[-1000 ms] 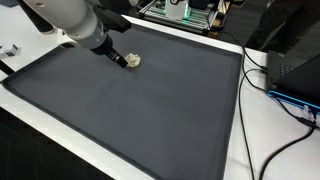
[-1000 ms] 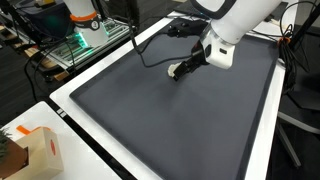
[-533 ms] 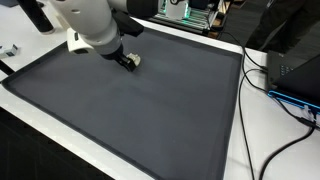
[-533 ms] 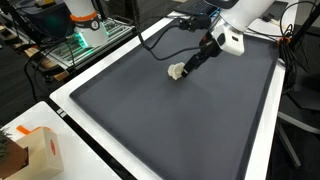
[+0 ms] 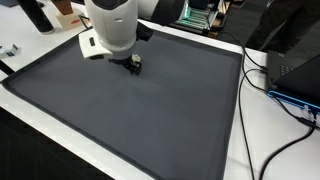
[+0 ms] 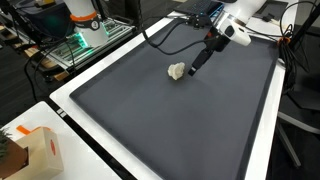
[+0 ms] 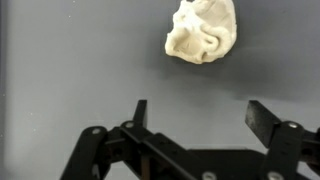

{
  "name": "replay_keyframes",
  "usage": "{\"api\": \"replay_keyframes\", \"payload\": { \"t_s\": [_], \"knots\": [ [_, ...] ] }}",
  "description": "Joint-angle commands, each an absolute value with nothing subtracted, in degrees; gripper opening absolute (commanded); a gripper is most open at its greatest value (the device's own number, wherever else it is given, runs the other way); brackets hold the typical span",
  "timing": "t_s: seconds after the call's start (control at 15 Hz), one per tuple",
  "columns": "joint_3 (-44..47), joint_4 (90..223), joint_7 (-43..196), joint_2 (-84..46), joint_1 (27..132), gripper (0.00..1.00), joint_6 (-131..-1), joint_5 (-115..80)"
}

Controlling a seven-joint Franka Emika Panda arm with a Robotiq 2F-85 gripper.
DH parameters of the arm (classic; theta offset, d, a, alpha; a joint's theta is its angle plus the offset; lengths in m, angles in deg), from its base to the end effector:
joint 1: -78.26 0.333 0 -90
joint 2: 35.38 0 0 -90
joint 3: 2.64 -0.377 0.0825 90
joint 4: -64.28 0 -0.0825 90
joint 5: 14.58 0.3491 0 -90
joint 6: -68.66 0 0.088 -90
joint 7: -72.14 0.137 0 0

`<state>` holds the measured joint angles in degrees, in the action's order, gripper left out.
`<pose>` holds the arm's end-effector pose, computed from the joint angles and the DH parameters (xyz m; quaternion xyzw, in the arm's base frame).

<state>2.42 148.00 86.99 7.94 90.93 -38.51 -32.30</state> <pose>0.6837 0.0709 0.2549 0.9709 0.0152 -0.1335 0.1984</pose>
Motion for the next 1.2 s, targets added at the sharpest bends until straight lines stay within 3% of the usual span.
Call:
{"api": "replay_keyframes", "payload": {
  "t_s": [0.0,1.13],
  "knots": [
    [2.7,153.9,89.5,4.8,92.8,1.00,-41.7,-37.0],
    [2.3,166.3,106.3,-2.2,96.6,1.00,-47.3,-43.4]
  ]
}}
